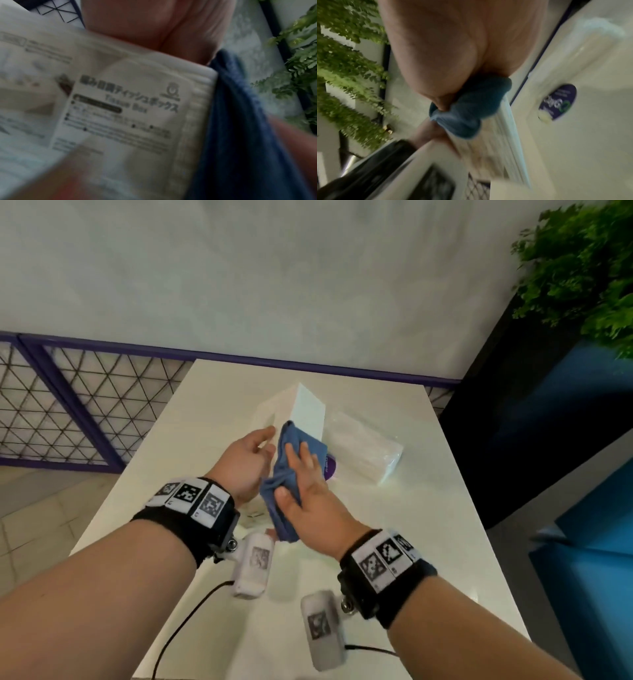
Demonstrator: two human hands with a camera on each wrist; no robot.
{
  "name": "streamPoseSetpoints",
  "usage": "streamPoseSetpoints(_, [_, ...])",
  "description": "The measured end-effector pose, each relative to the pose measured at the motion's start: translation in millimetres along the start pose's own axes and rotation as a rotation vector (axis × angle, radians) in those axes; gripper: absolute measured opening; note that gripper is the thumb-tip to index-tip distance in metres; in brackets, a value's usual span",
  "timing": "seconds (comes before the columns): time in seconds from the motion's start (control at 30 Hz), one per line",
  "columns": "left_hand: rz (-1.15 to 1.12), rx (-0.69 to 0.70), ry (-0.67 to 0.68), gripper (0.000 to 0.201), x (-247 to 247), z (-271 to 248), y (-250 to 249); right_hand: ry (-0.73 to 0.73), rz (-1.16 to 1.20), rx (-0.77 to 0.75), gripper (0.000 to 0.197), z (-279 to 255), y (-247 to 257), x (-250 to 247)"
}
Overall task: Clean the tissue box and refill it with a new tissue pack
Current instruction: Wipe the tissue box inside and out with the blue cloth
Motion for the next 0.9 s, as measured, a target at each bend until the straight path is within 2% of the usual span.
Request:
streamPoseSetpoints(0.1, [0.041, 0.046, 0.018, 0.044, 1.1, -5.5, 4.6, 0.027, -0.016, -0.029, 0.068, -1.9, -4.5, 0.9])
streamPoseSetpoints(0.23, [0.055, 0.15, 0.02, 0.039, 12.1, -23.7, 1.1, -0.112, -0.032, 0.075, 0.067, 46.5, -24.4, -47.1])
streamPoseSetpoints(0.33, [0.03, 0.151, 0.056, 0.04, 17.2, -36.2, 3.6, -0.176, -0.041, 0.14, 0.064, 67.8, -33.0, -76.4])
streamPoseSetpoints(0.5, [0.14, 0.198, 0.129, 0.041, 21.7, -45.4, 12.2, -0.265, 0.052, 0.423, 0.057, 63.5, -51.4, -95.4])
streamPoseSetpoints(0.57, [0.182, 0.221, 0.179, 0.042, 21.9, -44.8, 14.5, -0.303, 0.14, 0.545, 0.065, 56.5, -60.3, -98.3])
streamPoseSetpoints(0.7, [0.353, 0.272, 0.271, 0.048, 12.8, -41.4, 14.9, -0.367, 0.5, 0.752, 0.095, 35.5, -78.9, -92.4])
streamPoseSetpoints(0.8, [0.55, 0.222, 0.336, 0.045, 9.5, -36.9, 14.5, -0.392, 0.614, 0.842, 0.089, 22.1, -91.3, -82.1])
streamPoseSetpoints(0.9, [0.894, 0.282, 0.232, 0.037, 10.7, -34.4, -1.8, -0.497, 0.753, 0.921, 0.077, 12.1, -102.3, -69.9])
Point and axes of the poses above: each hand's wrist, its own z-axis towards the middle knuckle, its own x-axis out of the palm, y = z × x, the point moved 8 cm from there along z, towards the middle knuckle, and after that the axes turned 5 degrees about -y, right-handed, at the moved point
